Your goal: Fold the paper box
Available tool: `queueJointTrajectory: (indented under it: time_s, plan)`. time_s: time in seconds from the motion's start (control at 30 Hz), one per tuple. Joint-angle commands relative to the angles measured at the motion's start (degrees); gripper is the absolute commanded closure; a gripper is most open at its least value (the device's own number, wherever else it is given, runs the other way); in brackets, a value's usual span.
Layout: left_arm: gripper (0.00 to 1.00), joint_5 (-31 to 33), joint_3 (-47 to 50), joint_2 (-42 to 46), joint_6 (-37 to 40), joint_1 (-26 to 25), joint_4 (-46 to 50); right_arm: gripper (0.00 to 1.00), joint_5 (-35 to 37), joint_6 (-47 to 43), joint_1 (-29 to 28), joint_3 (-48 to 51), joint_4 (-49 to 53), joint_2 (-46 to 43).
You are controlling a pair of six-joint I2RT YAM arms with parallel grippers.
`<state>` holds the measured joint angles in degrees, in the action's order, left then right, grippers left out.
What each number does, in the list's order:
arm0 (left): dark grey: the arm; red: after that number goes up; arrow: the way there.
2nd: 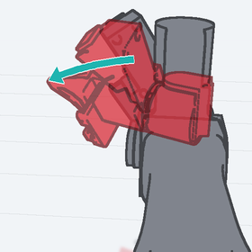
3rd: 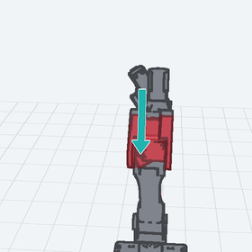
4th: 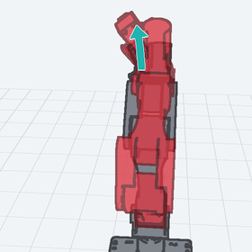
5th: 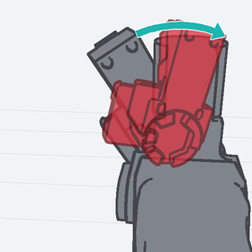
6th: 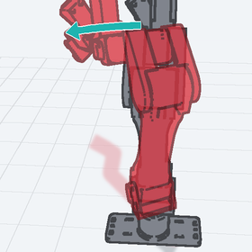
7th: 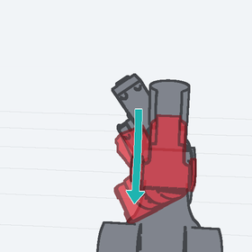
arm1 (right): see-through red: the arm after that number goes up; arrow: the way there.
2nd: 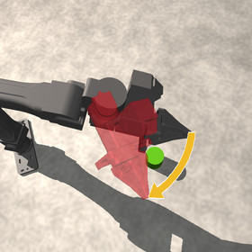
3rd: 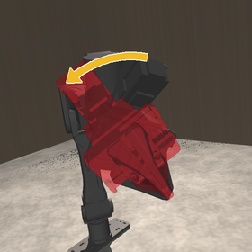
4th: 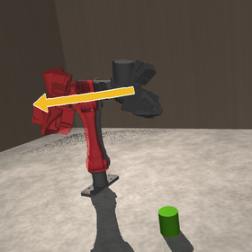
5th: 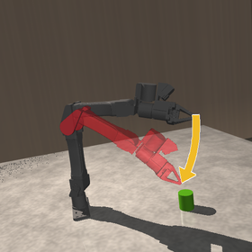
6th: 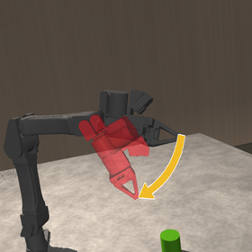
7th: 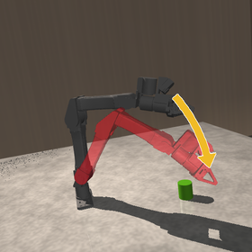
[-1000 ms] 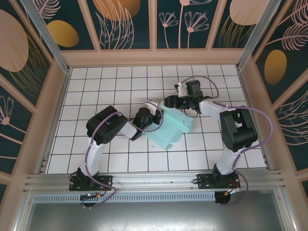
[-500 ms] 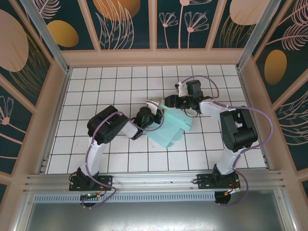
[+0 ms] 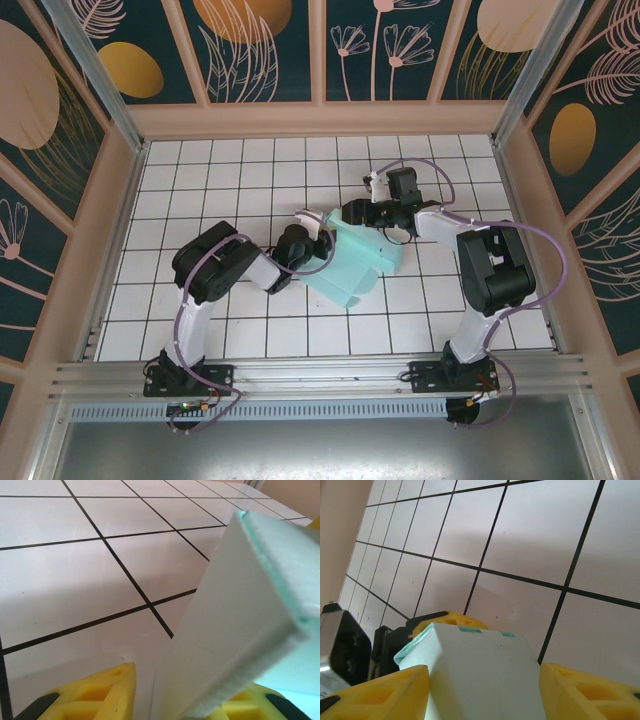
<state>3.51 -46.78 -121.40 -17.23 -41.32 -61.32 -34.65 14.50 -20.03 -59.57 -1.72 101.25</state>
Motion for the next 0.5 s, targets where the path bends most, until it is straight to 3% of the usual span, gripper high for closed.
queueJointTrajectory:
  time_s: [0.0, 0.47]
  plan:
    - [0.67, 0.92, 1.02, 2.32, 0.58, 0.32, -1.89, 0.41, 0.74, 0.15, -0.18, 1.56, 3.82, 0.09]
    - [0.98, -0.96, -1.64, 1.73, 2.28, 0.30, 0.62, 0.41, 0.48, 0.45, -0.18, 1.90, 3.74, -0.33]
